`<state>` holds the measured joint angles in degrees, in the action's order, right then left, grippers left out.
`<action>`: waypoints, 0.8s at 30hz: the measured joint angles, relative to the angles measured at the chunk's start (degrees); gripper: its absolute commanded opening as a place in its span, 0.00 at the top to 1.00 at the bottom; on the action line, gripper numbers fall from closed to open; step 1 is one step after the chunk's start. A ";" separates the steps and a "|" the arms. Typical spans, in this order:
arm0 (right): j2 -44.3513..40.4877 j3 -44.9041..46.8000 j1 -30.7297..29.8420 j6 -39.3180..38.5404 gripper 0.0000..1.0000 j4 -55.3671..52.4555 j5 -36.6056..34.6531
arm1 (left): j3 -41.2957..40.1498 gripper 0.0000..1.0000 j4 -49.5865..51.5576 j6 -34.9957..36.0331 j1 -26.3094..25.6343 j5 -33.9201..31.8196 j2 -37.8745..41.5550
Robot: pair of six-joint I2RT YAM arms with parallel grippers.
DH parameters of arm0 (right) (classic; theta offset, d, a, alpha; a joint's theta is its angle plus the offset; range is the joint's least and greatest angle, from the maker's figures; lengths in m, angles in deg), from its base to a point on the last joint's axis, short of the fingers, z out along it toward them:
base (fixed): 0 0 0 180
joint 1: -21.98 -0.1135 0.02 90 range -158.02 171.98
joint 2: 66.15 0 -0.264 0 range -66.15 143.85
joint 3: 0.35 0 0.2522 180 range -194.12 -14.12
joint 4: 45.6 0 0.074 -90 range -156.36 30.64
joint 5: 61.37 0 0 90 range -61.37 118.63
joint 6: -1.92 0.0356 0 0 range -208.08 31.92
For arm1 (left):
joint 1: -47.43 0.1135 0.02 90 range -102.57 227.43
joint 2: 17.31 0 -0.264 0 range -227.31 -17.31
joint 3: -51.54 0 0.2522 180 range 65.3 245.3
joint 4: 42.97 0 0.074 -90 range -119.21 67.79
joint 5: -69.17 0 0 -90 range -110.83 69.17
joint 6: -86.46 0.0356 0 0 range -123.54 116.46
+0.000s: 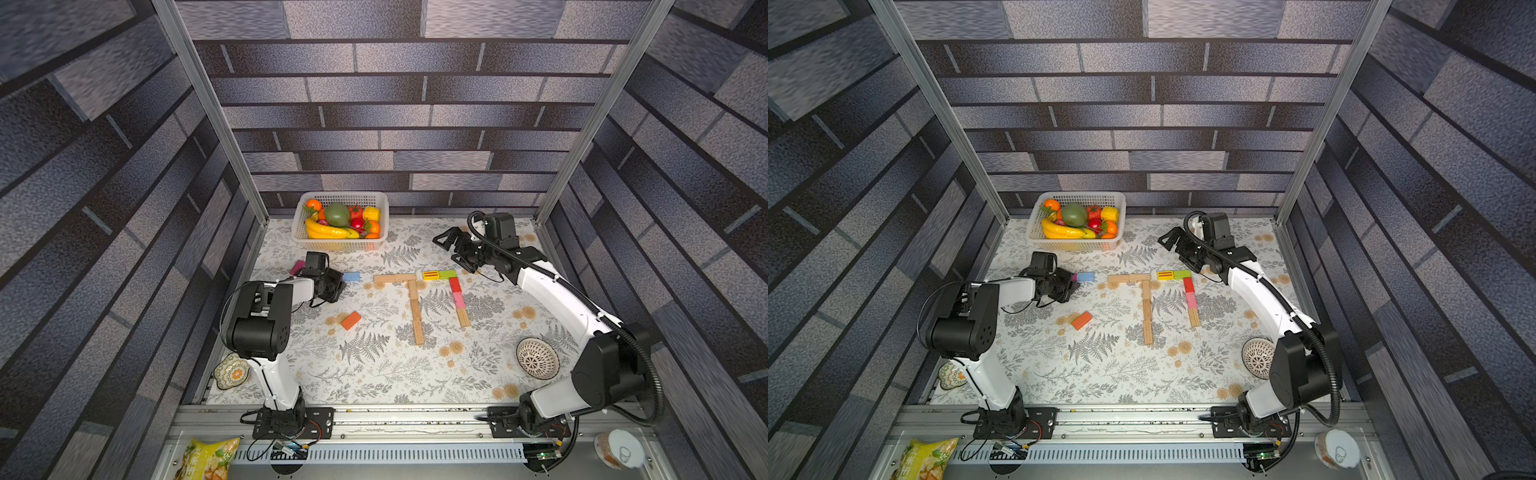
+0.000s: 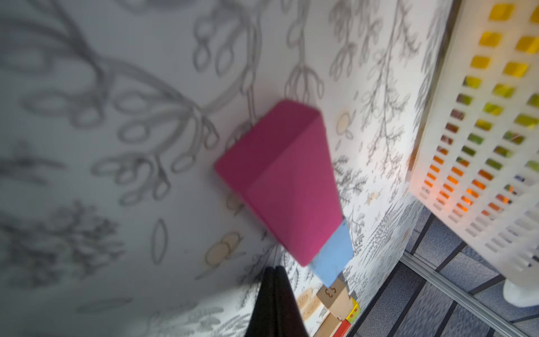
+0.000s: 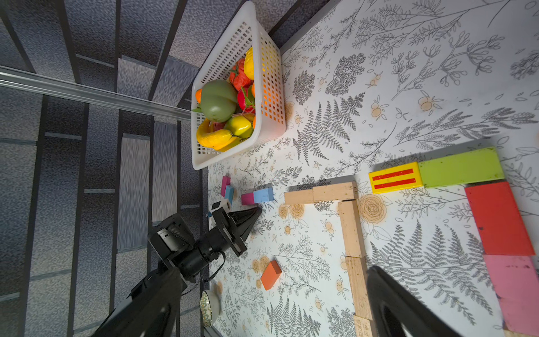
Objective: Assemble the number 7 with building blocks
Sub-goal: Adjust the building block at the center of the board, then pick up the building block from the center of the board.
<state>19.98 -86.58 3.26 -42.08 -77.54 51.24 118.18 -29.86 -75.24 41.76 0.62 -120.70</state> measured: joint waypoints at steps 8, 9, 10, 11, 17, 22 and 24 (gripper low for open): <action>0.00 0.13 -0.35 -0.68 0.00 0.02 0.02 | 4.48 0.35 24.68 16.04 3.37 0.94 17.44; -0.02 0.33 -0.55 -0.66 0.00 0.02 0.02 | 6.60 0.34 27.91 18.47 5.84 1.14 19.12; -0.02 0.55 -0.70 -0.66 0.00 0.02 0.04 | 8.85 0.31 30.86 20.83 8.50 1.07 20.02; -0.02 0.72 -0.85 -0.66 0.00 -0.02 0.04 | 10.86 0.30 33.29 23.06 10.56 0.81 20.22; 0.02 0.85 -1.31 -0.70 0.00 -0.04 1.05 | 27.04 0.26 49.59 36.63 17.84 -3.45 10.10; 0.72 -0.44 -1.31 -1.38 0.00 -0.59 1.97 | 32.81 0.18 53.40 43.93 18.95 -5.88 0.66; 1.07 -1.11 -1.31 -1.81 0.00 -0.98 2.36 | 35.65 0.17 54.05 46.10 19.17 -6.88 -2.93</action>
<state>21.05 -87.70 1.94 -43.90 -78.52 53.60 153.83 24.20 -29.14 60.93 -6.26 -123.63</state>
